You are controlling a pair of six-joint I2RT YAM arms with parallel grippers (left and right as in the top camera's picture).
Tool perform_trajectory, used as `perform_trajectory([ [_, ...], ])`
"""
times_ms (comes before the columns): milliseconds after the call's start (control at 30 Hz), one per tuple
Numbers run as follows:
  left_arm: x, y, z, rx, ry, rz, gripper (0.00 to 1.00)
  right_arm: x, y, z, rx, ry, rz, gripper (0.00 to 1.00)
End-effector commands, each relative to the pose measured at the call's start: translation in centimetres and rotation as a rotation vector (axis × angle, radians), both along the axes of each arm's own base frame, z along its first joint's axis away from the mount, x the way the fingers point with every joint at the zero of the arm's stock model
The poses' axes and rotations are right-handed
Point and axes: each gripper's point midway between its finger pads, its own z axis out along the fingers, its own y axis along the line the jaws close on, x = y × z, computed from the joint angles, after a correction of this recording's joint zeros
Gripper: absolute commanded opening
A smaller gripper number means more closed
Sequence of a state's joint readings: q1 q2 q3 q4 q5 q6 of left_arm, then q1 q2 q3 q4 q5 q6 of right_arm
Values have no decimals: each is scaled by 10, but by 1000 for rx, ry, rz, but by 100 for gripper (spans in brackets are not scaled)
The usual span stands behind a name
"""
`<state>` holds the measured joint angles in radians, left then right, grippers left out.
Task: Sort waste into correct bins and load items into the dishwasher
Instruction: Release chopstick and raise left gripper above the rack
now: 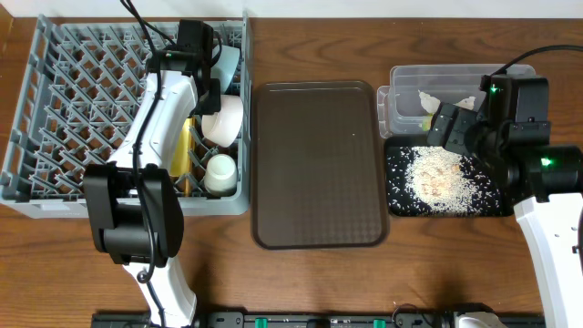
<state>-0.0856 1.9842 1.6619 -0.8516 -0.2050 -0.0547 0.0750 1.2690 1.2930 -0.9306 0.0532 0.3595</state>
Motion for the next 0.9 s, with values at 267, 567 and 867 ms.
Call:
perform_trajectory([
  [267,-9,-34,91,-62,-177,-77,35,1,-5,1,-2,-3,-24,99],
  [567,-82,-41,190,-87,-326,-127,82,1,-5,1,-2,-3,-24,99],
  [867,-98,-38,212,-94,-382,-128,87,1,-5,1,-2,-3,-24,99],
])
